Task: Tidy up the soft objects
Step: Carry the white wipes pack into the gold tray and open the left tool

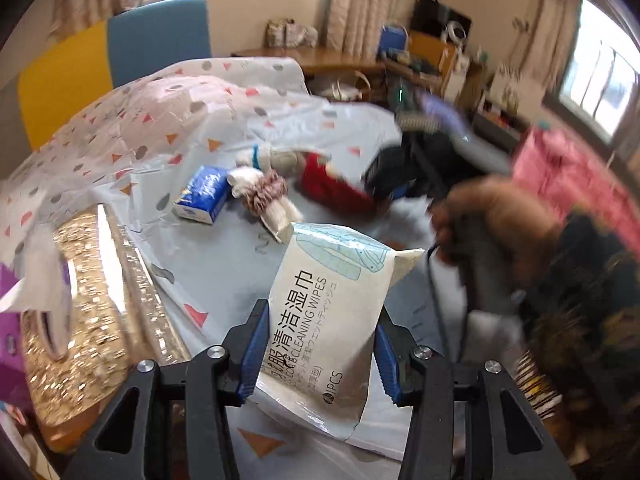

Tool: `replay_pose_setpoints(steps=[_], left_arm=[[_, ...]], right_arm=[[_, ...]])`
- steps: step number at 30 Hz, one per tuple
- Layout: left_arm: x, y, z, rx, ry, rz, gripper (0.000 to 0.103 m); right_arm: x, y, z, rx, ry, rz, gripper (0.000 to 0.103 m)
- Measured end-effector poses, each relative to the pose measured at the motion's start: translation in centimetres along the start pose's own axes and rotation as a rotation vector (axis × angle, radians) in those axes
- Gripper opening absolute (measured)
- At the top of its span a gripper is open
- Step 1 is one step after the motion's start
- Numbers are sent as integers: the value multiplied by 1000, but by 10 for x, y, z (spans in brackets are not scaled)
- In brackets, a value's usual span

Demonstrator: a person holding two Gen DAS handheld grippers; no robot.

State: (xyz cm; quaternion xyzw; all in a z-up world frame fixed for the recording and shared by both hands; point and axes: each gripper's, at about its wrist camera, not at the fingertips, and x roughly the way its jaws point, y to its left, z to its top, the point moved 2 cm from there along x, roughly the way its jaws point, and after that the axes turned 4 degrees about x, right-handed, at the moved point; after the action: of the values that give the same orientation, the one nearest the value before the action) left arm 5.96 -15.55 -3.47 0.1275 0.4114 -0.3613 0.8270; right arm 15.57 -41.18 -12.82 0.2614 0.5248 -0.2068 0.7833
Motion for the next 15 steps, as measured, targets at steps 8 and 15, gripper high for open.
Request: replay_pose_setpoints(steps=[8, 15], left_arm=[[-77, 27, -1, -150, -136, -8, 49], [-162, 114, -43, -416, -259, 90, 49]], right_arm=[[0, 8, -4, -78, -25, -66, 13], [-5, 12, -11, -143, -53, -114, 14]])
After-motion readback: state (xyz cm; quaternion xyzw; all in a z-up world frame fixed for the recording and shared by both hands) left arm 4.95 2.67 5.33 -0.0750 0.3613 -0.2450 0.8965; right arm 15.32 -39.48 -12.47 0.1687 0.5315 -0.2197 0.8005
